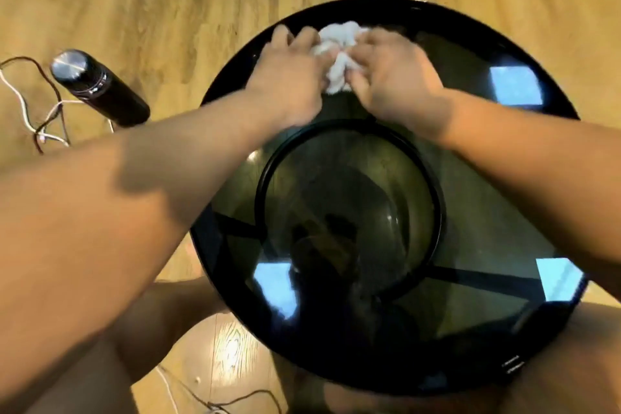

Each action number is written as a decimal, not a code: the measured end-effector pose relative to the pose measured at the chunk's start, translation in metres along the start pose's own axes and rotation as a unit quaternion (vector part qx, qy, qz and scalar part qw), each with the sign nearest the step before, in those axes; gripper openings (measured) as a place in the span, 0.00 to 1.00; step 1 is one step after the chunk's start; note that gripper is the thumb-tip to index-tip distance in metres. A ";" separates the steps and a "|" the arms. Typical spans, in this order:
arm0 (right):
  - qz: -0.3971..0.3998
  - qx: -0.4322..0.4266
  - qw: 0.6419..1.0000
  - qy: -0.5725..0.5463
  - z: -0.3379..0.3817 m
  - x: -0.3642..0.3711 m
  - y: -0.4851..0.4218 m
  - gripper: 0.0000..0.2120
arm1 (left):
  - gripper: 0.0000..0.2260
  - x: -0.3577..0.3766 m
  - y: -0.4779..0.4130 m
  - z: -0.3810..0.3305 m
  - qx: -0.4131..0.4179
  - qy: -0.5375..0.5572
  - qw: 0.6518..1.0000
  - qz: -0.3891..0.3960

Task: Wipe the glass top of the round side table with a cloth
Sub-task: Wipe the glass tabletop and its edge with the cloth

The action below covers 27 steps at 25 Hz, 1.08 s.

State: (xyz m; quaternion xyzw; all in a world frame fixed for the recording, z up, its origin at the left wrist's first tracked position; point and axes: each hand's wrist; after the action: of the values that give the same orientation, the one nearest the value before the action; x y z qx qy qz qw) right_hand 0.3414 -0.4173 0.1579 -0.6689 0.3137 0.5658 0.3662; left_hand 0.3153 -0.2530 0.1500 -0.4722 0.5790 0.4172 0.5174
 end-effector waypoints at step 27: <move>0.065 0.123 0.989 -0.043 -0.107 0.035 -0.052 0.08 | 0.22 0.016 -0.129 -0.049 -0.075 0.114 0.990 0.034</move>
State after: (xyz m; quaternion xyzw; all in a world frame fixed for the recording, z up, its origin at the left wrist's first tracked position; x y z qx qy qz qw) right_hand 0.4472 -0.4804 0.1401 -0.5719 0.4076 0.5735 0.4219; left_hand 0.4308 -0.3285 0.1404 -0.5344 0.6168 0.4205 0.3965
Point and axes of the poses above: each hand's wrist, its own y-axis away from the middle knuckle, its own x-axis out of the palm, z = x × y, and after that the axes turned 11 degrees about y, right-handed
